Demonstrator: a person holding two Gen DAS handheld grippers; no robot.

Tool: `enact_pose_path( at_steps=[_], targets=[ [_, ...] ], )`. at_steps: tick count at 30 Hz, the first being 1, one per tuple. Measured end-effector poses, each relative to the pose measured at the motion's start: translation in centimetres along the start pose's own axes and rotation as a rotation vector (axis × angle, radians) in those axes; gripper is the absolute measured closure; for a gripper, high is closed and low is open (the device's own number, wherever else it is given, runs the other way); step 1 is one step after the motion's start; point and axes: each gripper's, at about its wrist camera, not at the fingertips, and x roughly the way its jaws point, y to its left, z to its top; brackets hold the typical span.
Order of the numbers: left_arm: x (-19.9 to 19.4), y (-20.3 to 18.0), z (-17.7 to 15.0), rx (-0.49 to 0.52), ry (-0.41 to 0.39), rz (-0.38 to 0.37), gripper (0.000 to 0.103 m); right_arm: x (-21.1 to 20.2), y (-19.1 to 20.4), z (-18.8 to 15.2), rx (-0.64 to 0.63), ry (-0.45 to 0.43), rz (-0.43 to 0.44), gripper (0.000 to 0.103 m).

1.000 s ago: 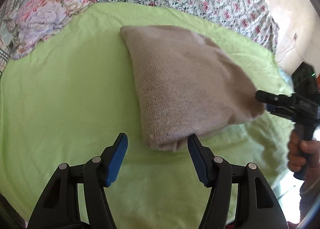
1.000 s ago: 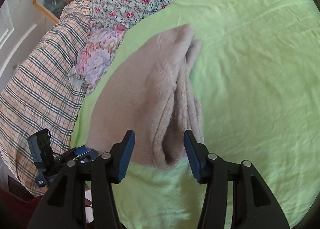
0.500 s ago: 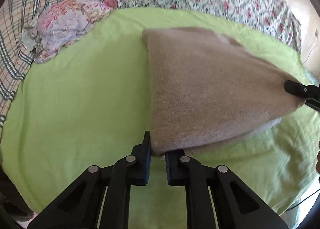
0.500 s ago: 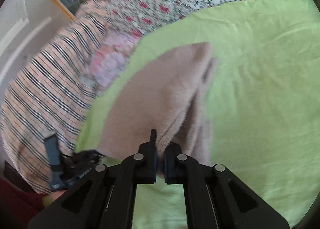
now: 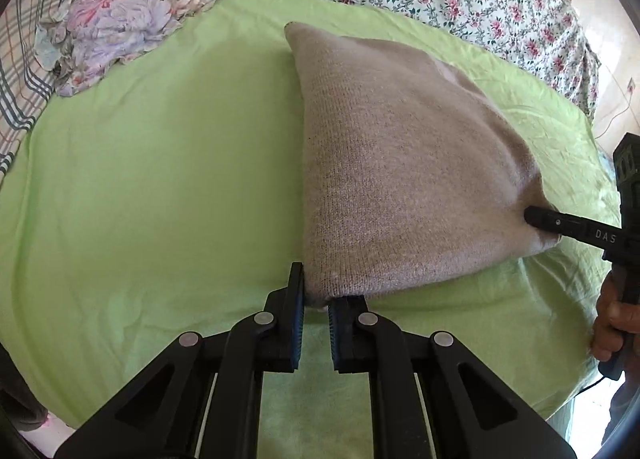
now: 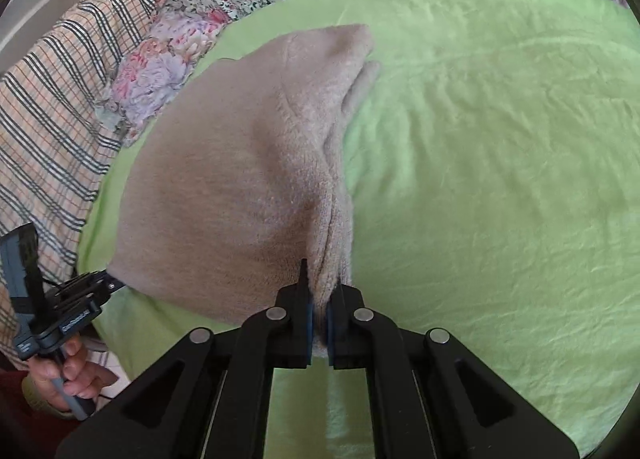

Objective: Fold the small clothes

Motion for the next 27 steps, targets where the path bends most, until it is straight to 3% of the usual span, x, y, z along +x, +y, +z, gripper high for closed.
enact_pose_path(
  at_steps=[3, 10, 16, 19, 21, 27],
  targets=[
    [0.2, 0.1, -0.1, 0.0, 0.008, -0.018, 0.094, 0.5, 0.2, -0.1, -0.02, 0.022, -0.017, 0.098],
    [-1.4, 1.5, -0.5, 0.012, 0.006, -0.141, 0.093, -0.3, 0.1, -0.3, -0.007, 0.016, 0.015, 0.095],
    [-4.9, 1.9, 0.0, 0.047, -0.075, -0.259, 0.094, -1.0, 0.1, -0.3, 0.015, 0.031, 0.025, 0.092],
    [-5.8, 1.7, 1.2, 0.053, -0.112, -0.309, 0.093, -2.3, -0.1, -0.1, 0.028, 0.011, 0.017, 0.078],
    [-5.7, 1.2, 2.2, 0.072, -0.132, -0.324, 0.093, -3.1, -0.4, 0.4, 0.05, -0.013, 0.031, 0.072],
    [-4.0, 0.2, 4.2, 0.112, -0.131, -0.377, 0.093, -2.4, -2.2, 4.6, 0.153, -0.083, 0.123, 0.072]
  ],
)
